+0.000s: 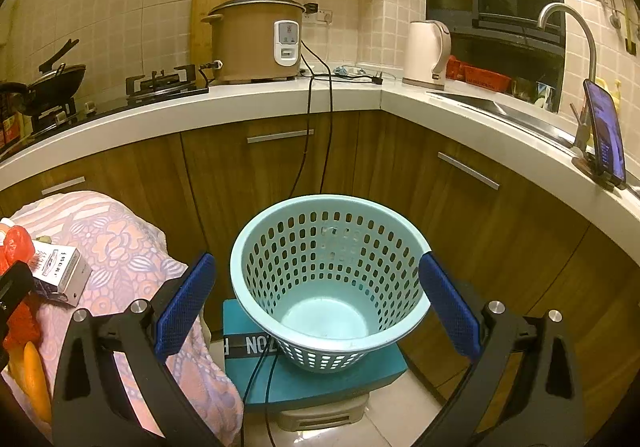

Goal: Collect trash

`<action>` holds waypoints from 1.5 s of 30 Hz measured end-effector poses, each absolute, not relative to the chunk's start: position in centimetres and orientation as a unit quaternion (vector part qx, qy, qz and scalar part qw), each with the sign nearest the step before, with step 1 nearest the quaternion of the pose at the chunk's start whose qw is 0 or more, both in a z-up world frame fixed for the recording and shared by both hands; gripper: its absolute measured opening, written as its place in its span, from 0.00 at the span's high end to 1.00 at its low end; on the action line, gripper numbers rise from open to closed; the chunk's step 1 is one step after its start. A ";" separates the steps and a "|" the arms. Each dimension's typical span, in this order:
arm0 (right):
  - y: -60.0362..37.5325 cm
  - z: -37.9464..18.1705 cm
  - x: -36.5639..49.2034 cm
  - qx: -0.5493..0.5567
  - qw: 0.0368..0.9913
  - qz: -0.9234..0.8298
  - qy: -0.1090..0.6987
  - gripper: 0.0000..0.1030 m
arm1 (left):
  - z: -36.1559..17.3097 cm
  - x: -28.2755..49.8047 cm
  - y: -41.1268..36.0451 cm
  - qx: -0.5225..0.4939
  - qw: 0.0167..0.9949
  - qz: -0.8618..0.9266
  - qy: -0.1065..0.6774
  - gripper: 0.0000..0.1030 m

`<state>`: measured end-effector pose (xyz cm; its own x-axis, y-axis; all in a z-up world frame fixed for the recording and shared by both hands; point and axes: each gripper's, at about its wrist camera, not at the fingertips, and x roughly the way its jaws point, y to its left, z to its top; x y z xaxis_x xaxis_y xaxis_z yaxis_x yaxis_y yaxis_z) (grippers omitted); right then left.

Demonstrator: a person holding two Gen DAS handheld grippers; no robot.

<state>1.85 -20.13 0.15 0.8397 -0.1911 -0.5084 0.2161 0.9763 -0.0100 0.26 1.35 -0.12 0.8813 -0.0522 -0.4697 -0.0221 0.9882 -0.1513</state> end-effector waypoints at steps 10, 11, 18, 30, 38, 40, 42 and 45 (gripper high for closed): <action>-20.0 0.0 2.0 0.025 0.959 -0.105 0.264 0.06 | -0.1 0.3 1.5 -0.081 0.966 -0.007 0.246 0.07; -20.0 0.0 2.0 0.024 0.959 -0.105 0.264 0.06 | -0.1 0.3 1.5 -0.081 0.966 -0.007 0.246 0.07; -20.0 -0.1 2.0 0.024 0.958 -0.103 0.265 0.06 | -0.1 0.3 1.5 -0.081 0.966 -0.007 0.246 0.07; -20.0 -0.3 2.2 0.026 0.958 -0.102 0.266 0.07 | -0.2 0.4 1.8 -0.085 0.965 -0.007 0.247 0.07; -20.1 -0.5 2.2 0.027 0.958 -0.101 0.268 0.07 | -0.3 0.4 1.8 -0.088 0.965 -0.008 0.248 0.07; -20.1 -0.5 2.2 0.026 0.958 -0.101 0.268 0.07 | -0.4 0.4 1.9 -0.090 0.964 -0.007 0.249 0.07; -20.2 -0.5 2.2 0.027 0.958 -0.101 0.268 0.07 | -0.4 0.5 1.9 -0.091 0.964 -0.008 0.250 0.07; -20.1 -0.6 2.3 0.026 0.957 -0.101 0.269 0.07 | -0.3 0.4 2.0 -0.093 0.964 -0.009 0.250 0.07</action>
